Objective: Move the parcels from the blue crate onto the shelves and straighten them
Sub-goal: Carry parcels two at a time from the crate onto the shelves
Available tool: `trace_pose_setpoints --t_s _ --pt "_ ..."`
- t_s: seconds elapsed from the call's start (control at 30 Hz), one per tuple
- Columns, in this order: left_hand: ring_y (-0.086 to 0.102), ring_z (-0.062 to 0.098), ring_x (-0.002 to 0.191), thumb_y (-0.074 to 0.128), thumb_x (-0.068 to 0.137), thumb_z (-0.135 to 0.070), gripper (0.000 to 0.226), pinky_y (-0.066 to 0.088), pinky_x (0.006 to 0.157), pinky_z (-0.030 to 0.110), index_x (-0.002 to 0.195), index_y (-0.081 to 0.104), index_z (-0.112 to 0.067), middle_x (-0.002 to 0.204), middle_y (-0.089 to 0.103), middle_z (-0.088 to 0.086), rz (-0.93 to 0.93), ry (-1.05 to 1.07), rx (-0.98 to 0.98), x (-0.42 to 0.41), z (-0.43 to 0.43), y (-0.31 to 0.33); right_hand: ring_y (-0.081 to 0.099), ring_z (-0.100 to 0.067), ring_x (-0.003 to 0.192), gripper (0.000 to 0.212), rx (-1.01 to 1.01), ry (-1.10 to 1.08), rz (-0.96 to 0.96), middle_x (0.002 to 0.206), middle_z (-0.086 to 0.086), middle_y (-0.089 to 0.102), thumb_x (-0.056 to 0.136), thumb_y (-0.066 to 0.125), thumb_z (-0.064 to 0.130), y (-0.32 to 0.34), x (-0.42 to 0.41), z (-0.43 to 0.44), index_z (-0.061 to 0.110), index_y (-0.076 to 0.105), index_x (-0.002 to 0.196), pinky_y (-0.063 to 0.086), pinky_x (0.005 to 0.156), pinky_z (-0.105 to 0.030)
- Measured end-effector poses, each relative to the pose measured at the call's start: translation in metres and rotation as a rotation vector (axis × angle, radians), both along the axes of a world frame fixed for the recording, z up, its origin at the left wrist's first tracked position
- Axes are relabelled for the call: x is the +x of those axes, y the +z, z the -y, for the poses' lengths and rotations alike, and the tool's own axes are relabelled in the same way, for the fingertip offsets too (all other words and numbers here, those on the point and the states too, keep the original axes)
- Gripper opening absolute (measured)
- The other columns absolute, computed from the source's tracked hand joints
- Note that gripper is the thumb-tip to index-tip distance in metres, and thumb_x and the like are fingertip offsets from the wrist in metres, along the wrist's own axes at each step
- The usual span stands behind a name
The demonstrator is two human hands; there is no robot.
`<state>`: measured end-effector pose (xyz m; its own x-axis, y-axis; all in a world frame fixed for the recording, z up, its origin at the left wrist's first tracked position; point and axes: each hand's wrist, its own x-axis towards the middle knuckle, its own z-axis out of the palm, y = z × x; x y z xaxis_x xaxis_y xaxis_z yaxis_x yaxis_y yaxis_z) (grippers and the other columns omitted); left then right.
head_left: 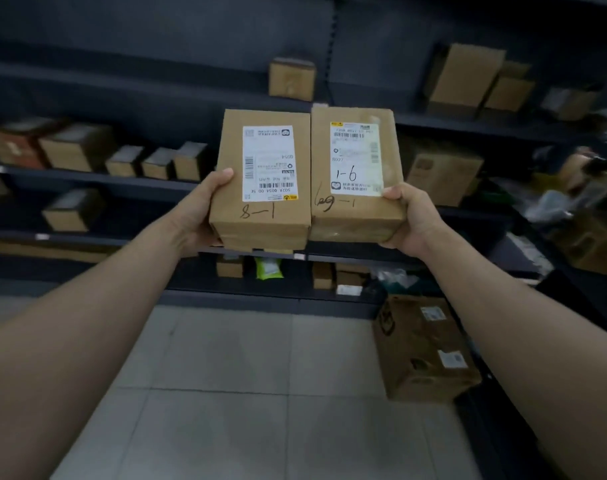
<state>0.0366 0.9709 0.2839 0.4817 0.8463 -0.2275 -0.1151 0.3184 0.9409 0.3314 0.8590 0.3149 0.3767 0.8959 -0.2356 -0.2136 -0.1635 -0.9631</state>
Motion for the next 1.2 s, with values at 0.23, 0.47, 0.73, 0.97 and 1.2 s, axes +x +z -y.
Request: trace_pose_setpoints --t_s 0.23,0.47,0.73,0.97,1.2 --pt "0.071 0.023 0.084 0.064 0.071 -0.061 0.047 0.055 0.077 0.046 0.107 0.068 -0.031 0.098 0.074 0.004 0.022 0.217 -0.036 -0.028 -0.026 -0.007 0.059 -0.031 0.105 0.042 -0.015 0.182 -0.026 0.108 -0.006 0.069 0.067 0.062 0.024 -0.001 -0.010 -0.083 0.028 0.064 0.109 0.046 0.093 -0.053" --pt "0.071 0.021 0.078 0.061 0.075 -0.061 0.043 0.056 0.073 0.043 0.103 0.068 -0.029 0.090 0.075 0.002 0.029 0.378 -0.019 -0.070 -0.052 0.002 0.060 -0.028 0.102 0.044 -0.009 0.328 0.002 0.103 -0.005 0.069 0.062 0.065 0.027 0.012 -0.047 -0.147 0.025 0.063 0.107 0.050 0.083 -0.045" --pt "0.071 0.022 0.085 0.063 0.071 -0.063 0.047 0.056 0.077 0.045 0.104 0.068 -0.030 0.096 0.075 0.002 -0.003 0.445 -0.013 -0.146 -0.128 -0.001 0.061 -0.028 0.099 0.040 -0.010 0.393 -0.002 0.104 -0.007 0.069 0.068 0.063 0.026 0.011 -0.122 -0.238 0.024 0.062 0.108 0.055 0.064 -0.039" --pt "0.068 0.023 0.085 0.061 0.075 -0.060 0.043 0.054 0.079 0.043 0.104 0.067 -0.028 0.094 0.074 0.003 -0.048 0.403 -0.124 -0.222 -0.214 -0.027 0.058 -0.029 0.105 0.040 -0.144 0.380 0.000 0.110 -0.007 0.066 0.066 0.067 0.027 -0.029 -0.194 -0.321 0.024 0.062 0.106 0.048 0.086 -0.048" --pt "0.064 0.024 0.094 0.057 0.080 -0.059 0.039 0.049 0.091 0.047 0.104 0.064 -0.028 0.097 0.071 0.003 -0.135 0.415 -0.207 -0.257 -0.273 -0.071 0.059 -0.027 0.099 0.031 -0.266 0.385 0.017 0.103 -0.006 0.066 0.071 0.065 0.027 -0.071 -0.228 -0.380 0.024 0.063 0.102 0.048 0.071 -0.042"
